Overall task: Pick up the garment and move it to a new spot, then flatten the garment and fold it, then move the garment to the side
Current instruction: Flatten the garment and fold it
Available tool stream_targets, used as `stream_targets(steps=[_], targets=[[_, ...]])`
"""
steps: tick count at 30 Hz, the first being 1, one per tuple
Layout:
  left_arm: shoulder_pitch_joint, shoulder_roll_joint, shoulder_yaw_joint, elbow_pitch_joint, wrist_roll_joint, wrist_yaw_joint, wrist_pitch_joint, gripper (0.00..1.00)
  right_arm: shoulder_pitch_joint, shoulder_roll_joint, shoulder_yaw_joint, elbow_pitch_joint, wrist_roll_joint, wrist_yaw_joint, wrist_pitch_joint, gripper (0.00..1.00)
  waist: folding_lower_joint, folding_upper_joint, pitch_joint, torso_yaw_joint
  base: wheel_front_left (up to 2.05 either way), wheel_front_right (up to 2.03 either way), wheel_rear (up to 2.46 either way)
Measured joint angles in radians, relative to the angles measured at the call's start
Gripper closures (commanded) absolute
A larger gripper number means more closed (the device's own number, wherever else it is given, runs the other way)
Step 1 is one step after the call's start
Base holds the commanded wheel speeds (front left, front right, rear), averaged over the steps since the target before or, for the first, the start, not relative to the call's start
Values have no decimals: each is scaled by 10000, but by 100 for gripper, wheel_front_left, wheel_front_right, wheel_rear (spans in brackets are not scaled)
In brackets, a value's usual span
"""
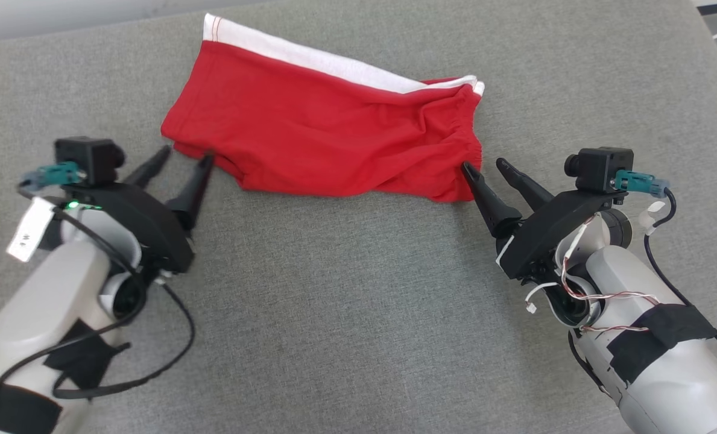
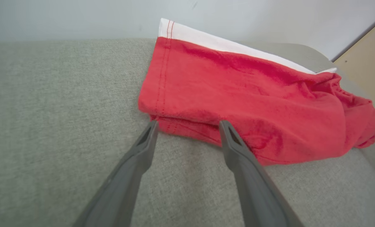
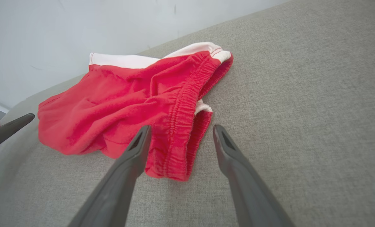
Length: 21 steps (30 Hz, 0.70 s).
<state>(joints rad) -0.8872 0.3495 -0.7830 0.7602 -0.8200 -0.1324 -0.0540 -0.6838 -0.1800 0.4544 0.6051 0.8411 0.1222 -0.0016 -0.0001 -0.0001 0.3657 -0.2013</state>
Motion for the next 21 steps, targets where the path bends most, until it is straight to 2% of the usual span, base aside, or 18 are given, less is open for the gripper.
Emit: stream_targets(steps=[6,10,18,21], targets=[[-21,-102,-75,115,13,0,-6,0,-7,125,144,2,-150,-128,-115,0,0,0,211,59,0,0,0],[-259,-2,-322,378,535,4,-8,0,-30,257,280,40,-309,-178,-167,0,1,0,364,54,0,0,0],[-679,-77,-456,717,719,48,-261,0,-65,322,391,167,-462,-257,-293,0,1,0,580,-24,0,0,0],[-986,10,-984,886,1653,127,-324,0,-202,351,483,268,-610,-311,-311,0,2,0,627,-28,0,0,0]])
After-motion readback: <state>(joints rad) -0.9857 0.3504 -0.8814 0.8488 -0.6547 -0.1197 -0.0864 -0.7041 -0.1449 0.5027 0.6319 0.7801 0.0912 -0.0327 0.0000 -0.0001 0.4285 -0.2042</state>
